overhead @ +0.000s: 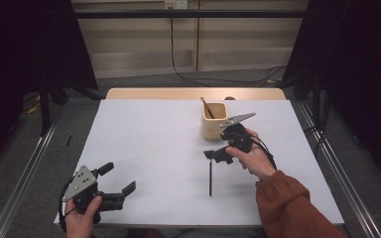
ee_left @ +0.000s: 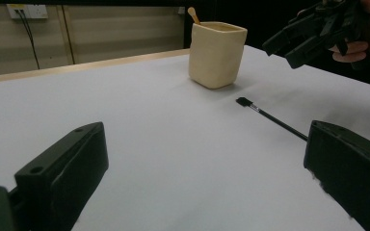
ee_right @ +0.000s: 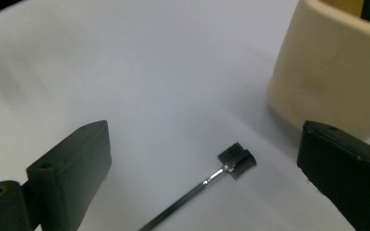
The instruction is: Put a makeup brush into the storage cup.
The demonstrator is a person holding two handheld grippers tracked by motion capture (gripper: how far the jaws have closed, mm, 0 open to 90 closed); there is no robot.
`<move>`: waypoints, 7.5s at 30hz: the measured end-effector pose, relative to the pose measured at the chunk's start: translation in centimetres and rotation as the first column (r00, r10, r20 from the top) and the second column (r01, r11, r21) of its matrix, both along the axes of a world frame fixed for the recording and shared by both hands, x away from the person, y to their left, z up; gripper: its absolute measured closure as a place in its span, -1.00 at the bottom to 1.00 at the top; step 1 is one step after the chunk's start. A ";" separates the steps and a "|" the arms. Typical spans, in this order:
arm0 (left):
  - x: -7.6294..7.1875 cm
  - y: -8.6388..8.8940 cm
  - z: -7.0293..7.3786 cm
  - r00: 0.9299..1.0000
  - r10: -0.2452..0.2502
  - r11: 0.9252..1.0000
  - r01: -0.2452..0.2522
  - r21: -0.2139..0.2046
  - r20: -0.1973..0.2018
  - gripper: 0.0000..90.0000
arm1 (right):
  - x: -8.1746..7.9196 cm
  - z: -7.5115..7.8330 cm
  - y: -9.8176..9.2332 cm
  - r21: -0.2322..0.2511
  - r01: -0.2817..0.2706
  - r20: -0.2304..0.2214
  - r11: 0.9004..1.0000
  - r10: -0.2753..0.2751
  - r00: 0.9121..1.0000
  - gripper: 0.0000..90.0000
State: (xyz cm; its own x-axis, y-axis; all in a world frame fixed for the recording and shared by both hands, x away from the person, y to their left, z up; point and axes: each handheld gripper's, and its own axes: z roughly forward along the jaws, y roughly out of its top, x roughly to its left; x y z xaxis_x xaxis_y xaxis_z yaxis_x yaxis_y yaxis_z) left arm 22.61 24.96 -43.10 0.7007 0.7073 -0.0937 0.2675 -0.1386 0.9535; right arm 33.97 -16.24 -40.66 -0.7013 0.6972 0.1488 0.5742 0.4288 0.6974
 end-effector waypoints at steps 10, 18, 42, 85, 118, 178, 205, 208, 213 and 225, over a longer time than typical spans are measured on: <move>0.0 0.0 0.0 1.000 -0.001 1.000 0.001 0.002 0.000 -0.96 | 0.7 -0.8 1.4 -0.149 -0.041 -0.133 0.988 0.021 0.991 -0.81; 0.0 0.0 0.0 1.000 -0.003 1.000 0.003 0.003 -0.001 -0.96 | 1.5 -1.6 1.7 -0.194 -0.020 -0.203 0.981 -0.020 0.979 -0.75; 0.1 -0.1 -0.1 1.000 -0.008 1.000 0.008 0.005 -0.011 -0.96 | 1.7 -3.8 2.9 -0.305 -0.030 -0.359 0.952 -0.086 0.929 -0.12; 0.0 -0.1 -0.2 1.000 0.006 1.000 -0.006 0.002 -0.008 -0.95 | 3.0 -4.3 4.2 -0.460 -0.040 -0.381 0.887 -0.156 0.911 0.63; 0.0 -0.1 -0.2 1.000 0.002 1.000 -0.002 0.007 -0.010 -0.95 | 2.9 -3.3 2.6 -0.336 -0.021 -0.383 0.942 -0.116 0.917 0.91; 0.2 0.0 -0.2 1.000 0.012 1.000 -0.012 0.013 -0.009 -0.96 | -2.6 0.7 -2.0 0.135 0.032 0.021 0.990 -0.035 0.999 0.91; 0.1 0.1 0.0 1.000 0.011 1.000 -0.011 0.011 -0.005 -0.96 | -3.9 1.4 -3.8 0.396 0.008 0.209 0.918 -0.099 0.973 0.91; 0.0 0.1 0.0 1.000 0.014 1.000 -0.014 0.008 -0.006 -0.96 | -4.0 1.6 -3.9 0.407 0.004 0.223 0.913 -0.104 0.969 0.91; 0.0 0.1 0.0 1.000 0.013 1.000 -0.013 0.010 -0.004 -0.96 | -4.2 2.1 -4.1 0.416 -0.003 0.237 0.909 -0.105 0.966 0.91; 0.0 0.0 -0.1 1.000 0.013 1.000 -0.013 0.010 -0.006 -0.96 | -3.6 3.6 -3.9 0.463 -0.025 0.261 0.886 -0.109 0.959 0.91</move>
State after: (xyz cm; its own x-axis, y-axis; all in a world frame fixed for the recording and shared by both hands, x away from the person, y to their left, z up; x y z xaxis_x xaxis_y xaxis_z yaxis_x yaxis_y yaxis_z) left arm 22.63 24.97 -43.17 0.6910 0.7172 -0.0909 0.2748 -0.1443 0.9506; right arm 30.40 -20.18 -37.04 -0.7321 0.6274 0.2653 0.3432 0.0034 0.9393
